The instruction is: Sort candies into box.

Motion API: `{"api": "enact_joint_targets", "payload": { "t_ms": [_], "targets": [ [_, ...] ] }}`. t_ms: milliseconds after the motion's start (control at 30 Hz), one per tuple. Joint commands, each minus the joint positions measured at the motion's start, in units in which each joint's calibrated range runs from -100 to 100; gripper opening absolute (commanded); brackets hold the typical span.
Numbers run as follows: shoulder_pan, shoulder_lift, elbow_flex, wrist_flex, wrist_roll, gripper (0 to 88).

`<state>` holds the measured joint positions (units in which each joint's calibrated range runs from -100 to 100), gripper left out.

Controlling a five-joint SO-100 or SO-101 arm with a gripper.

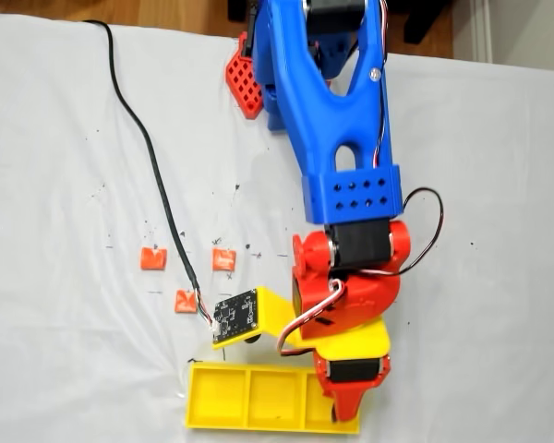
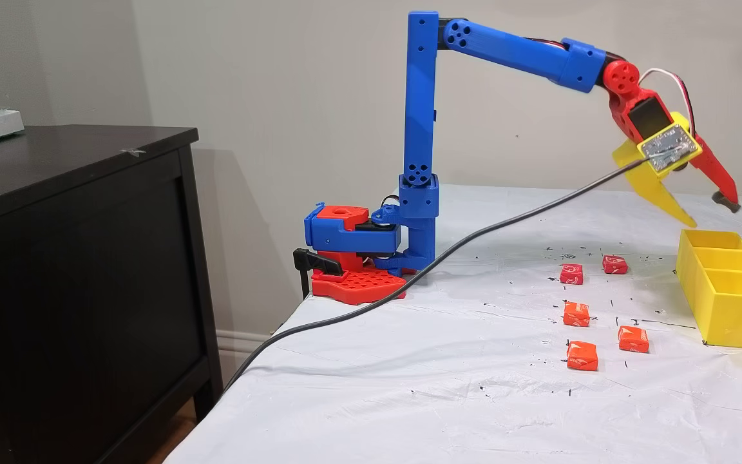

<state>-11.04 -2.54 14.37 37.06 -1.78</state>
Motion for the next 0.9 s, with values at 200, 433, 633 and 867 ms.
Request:
{"api": "enact_joint_targets", "payload": {
  "t_ms": [200, 433, 633, 867],
  "targets": [
    [0.8, -9.9, -5.6, 7.2, 0.7, 0.2],
    [-0.8, -10.2, -10.8, 22.7, 1.5, 0.2],
    [-2.7, -7.8, -8.8, 28.1, 3.2, 0.2],
    [-4.5, -7.2, -4.4, 27.5, 4.2, 0.1]
  ]
}}
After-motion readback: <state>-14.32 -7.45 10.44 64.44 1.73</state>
